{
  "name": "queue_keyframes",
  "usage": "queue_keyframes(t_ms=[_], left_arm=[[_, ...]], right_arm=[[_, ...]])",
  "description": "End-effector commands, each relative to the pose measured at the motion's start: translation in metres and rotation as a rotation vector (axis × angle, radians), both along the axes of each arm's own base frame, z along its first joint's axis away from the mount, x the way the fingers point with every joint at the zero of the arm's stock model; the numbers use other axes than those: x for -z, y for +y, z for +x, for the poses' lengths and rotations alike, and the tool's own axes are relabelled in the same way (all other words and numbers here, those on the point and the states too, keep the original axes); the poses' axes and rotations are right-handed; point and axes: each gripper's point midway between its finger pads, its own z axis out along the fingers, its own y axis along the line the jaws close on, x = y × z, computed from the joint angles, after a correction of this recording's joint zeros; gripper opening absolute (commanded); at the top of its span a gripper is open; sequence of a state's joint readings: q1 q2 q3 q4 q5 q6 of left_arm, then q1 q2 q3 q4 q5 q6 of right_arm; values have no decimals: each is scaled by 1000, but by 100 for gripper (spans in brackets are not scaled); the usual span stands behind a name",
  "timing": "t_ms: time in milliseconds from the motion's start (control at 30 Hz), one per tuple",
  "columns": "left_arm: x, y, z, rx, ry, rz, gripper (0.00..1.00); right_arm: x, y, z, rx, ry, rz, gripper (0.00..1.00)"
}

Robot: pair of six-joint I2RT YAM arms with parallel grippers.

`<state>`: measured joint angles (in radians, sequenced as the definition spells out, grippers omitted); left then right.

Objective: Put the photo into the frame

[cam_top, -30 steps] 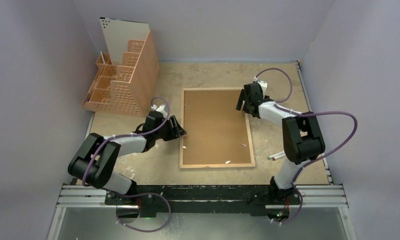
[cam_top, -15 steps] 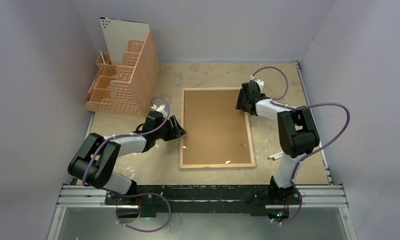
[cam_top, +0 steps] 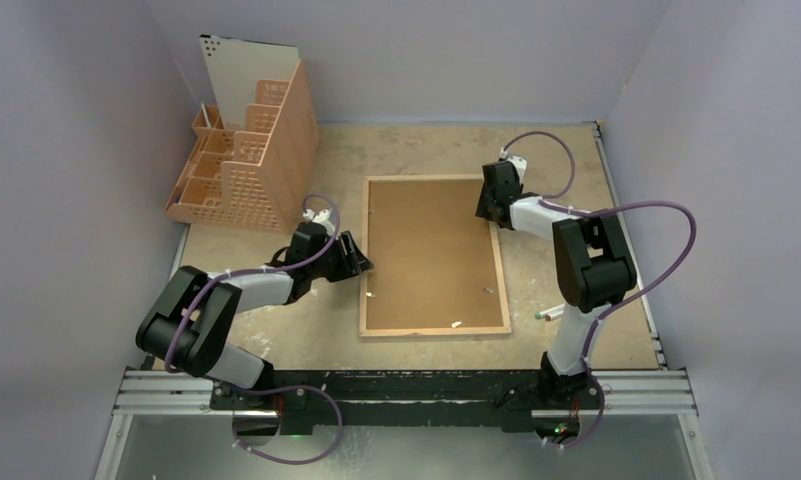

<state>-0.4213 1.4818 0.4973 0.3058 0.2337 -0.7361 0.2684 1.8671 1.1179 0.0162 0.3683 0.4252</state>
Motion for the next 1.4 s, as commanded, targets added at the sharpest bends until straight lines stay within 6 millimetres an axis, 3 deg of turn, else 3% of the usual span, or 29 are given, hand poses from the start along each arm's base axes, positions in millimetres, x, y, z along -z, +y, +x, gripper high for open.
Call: queue_keyframes(t_ms=[0, 233, 633, 700, 833, 1000, 1167, 1367], left_arm=[[29, 13, -20, 13, 99, 86, 50], [30, 14, -20, 14, 101, 88, 51], [31, 15, -21, 10, 103, 97, 50], [32, 15, -20, 9, 105, 97, 50], [31, 15, -21, 10, 105, 99, 50], [29, 16, -20, 7, 98, 98, 50], [26, 16, -19, 3, 90, 94, 50], [20, 15, -18, -1, 77, 80, 51]], right_arm=[[5, -3, 5, 1, -4, -20, 50], [3, -4, 13, 17, -14, -24, 49], [11, -2, 18, 1, 18, -25, 30], [11, -2, 19, 0, 18, -26, 30], [4, -7, 20, 30, -2, -26, 35], [-16, -9, 16, 50, -41, 10, 57], [-38, -2, -3, 29, -78, 89, 71], [-39, 8, -36, 6, -56, 185, 76]])
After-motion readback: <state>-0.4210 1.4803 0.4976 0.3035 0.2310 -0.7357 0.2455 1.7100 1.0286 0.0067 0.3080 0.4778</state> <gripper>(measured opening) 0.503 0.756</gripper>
